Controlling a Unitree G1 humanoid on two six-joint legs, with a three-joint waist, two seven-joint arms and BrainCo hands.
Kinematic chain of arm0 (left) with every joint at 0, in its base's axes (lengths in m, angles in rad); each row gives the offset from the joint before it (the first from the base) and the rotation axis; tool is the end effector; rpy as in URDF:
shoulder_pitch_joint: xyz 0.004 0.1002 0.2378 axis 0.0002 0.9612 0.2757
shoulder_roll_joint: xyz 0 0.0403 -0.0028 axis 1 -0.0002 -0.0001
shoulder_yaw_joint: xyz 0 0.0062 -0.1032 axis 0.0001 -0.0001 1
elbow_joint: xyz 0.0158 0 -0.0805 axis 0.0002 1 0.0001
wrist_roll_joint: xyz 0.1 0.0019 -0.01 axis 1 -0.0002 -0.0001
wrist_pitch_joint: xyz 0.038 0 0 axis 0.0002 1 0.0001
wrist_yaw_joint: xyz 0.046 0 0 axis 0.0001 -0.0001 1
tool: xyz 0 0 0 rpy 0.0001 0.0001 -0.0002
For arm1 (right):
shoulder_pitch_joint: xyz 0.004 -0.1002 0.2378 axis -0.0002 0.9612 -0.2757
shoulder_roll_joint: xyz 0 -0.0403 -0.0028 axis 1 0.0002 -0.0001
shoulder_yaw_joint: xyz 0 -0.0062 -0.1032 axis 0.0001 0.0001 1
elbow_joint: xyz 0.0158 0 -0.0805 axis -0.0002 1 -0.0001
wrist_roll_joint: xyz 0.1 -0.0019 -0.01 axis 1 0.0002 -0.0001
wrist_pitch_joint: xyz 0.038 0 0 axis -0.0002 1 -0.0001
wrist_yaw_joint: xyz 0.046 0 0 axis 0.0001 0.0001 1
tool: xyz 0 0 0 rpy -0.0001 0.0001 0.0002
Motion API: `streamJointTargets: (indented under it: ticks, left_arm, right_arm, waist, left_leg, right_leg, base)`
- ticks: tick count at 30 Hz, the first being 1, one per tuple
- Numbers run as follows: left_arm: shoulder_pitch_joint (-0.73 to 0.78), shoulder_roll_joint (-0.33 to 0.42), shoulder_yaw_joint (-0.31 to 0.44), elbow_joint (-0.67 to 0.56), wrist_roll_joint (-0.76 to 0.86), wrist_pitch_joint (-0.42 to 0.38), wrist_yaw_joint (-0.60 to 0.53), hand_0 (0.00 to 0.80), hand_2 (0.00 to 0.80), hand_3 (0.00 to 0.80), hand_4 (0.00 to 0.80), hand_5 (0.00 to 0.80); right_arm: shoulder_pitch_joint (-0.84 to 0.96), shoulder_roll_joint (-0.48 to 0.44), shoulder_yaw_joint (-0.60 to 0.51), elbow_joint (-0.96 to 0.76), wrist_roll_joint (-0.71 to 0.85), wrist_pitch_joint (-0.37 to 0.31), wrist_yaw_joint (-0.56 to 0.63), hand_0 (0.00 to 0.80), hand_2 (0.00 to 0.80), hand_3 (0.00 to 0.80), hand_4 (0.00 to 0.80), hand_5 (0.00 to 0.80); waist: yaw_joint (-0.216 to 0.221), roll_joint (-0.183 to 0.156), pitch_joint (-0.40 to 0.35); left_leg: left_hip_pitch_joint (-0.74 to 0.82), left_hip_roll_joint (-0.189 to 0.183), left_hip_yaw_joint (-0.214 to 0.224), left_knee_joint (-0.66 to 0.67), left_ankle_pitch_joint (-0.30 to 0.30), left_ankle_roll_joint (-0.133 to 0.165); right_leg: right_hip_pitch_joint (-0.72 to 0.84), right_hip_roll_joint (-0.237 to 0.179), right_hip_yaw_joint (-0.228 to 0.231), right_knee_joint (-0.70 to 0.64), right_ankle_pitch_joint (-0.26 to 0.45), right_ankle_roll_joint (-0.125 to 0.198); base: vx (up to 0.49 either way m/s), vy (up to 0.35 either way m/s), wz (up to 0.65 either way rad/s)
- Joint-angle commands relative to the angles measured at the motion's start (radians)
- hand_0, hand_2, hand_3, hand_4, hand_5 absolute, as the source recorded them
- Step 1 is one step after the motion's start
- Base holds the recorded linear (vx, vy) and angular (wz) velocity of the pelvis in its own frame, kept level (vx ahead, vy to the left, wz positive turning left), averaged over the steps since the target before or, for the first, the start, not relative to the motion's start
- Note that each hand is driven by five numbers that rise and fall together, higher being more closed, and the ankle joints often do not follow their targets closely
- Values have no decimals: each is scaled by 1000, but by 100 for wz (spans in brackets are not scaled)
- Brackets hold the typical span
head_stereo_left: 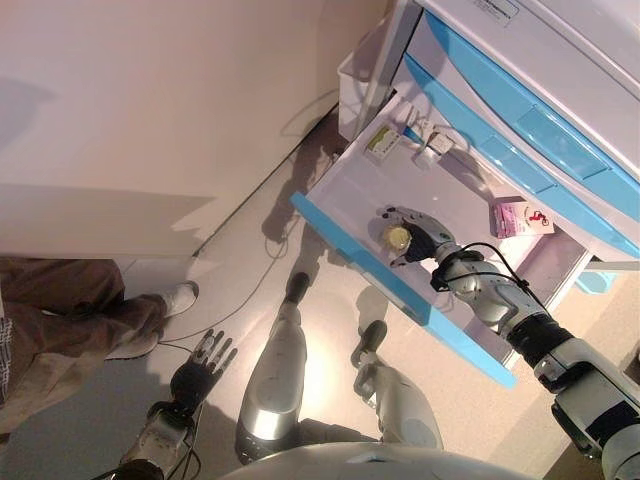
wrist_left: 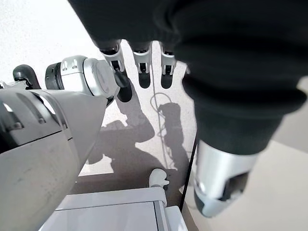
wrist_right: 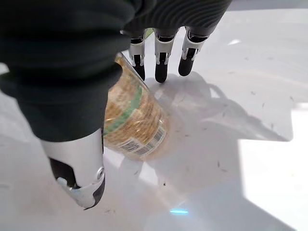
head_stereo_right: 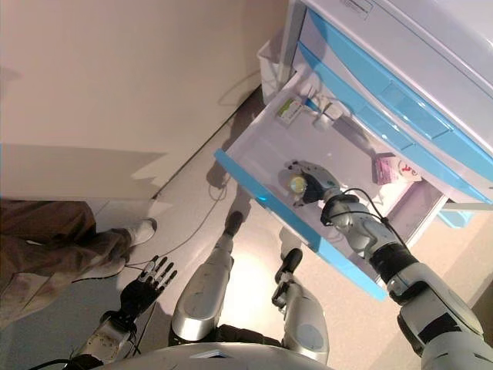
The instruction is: Open the drawer and pick up the medicine
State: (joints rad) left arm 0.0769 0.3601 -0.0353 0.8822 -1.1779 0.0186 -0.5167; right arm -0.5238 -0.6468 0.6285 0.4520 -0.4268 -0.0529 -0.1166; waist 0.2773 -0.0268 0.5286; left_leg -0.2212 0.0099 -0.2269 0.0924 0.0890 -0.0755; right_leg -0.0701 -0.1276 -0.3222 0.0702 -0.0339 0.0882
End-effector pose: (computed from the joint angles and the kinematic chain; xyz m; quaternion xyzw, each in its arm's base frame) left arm 0.1019 0.2627 -0.0832 -0.4263 0.2517 0.0857 0.8646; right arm 0.2800 -0.1948 0.0682 -0.5946 -0.0462 0.1585 0.7869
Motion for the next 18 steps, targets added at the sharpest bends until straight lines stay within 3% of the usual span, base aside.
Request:
streamJointTargets:
  ticks: [1, 2, 4, 5, 7, 8, 18]
  left_arm:
    - [25, 4, -33, -2, 18, -3, -23, 0, 0, 0, 0, 0]
    - [25, 4, -33, -3, 19, -4, -24, 0, 0, 0, 0, 0]
    - [29, 2, -35, -6, 22, -5, -23, 0, 0, 0, 0, 0]
    - [30, 2, -35, -7, 21, -6, -23, 0, 0, 0, 0, 0]
    - [32, 2, -32, -7, 25, -5, -23, 0, 0, 0, 0, 0]
    - [33, 2, -33, -8, 26, -5, -22, 0, 0, 0, 0, 0]
    - [43, 4, -32, -20, 33, -1, -24, 0, 0, 0, 0, 0]
  right_arm:
    - [-27, -3, 55, -25, -25, -5, -36, 0, 0, 0, 0, 0]
    - [-27, -3, 53, -21, -25, -4, -37, 119, 119, 119, 119, 119]
    - [-23, -1, 53, -13, -25, -2, -43, 232, 232, 232, 232, 232]
    - [-21, 0, 52, -10, -24, -1, -46, 455, 455, 455, 455, 455]
    - [-16, 2, 49, -7, -27, -2, -49, 637, 637, 637, 637, 637]
    - [-15, 2, 47, -5, -25, -6, -48, 800, 800, 800, 800, 800]
    - [-3, -7, 42, -12, -33, -20, -47, 800, 800, 800, 800, 800]
  waist:
    - [8, -8, -31]
    - [8, -7, -30]
    - [9, -6, -30]
    - [9, -5, -31]
    - [8, -6, -32]
    - [9, -6, -33]
    - [7, -6, -35]
  left_leg:
    - [-54, -50, 19, 77, -107, 39]
    - [-54, -50, 18, 76, -106, 39]
    - [-53, -50, 18, 76, -106, 39]
    - [-53, -50, 18, 75, -106, 40]
    - [-51, -49, 19, 74, -106, 39]
    - [-50, -49, 18, 73, -106, 40]
    - [-47, -47, 18, 71, -106, 39]
  right_leg:
    - [-73, -4, 9, 44, 32, 1]
    - [-72, -4, 10, 44, 33, 1]
    - [-72, -4, 9, 44, 33, 2]
    - [-71, -3, 9, 44, 33, 2]
    - [-71, -3, 9, 43, 33, 2]
    - [-70, -2, 10, 41, 34, 2]
    - [-67, -2, 13, 38, 35, 4]
  base:
    - [0, 0, 0]
    - [0, 0, 0]
    - [0, 0, 0]
    - [0, 0, 0]
    - [0, 0, 0]
    - [0, 0, 0]
    - [0, 0, 0]
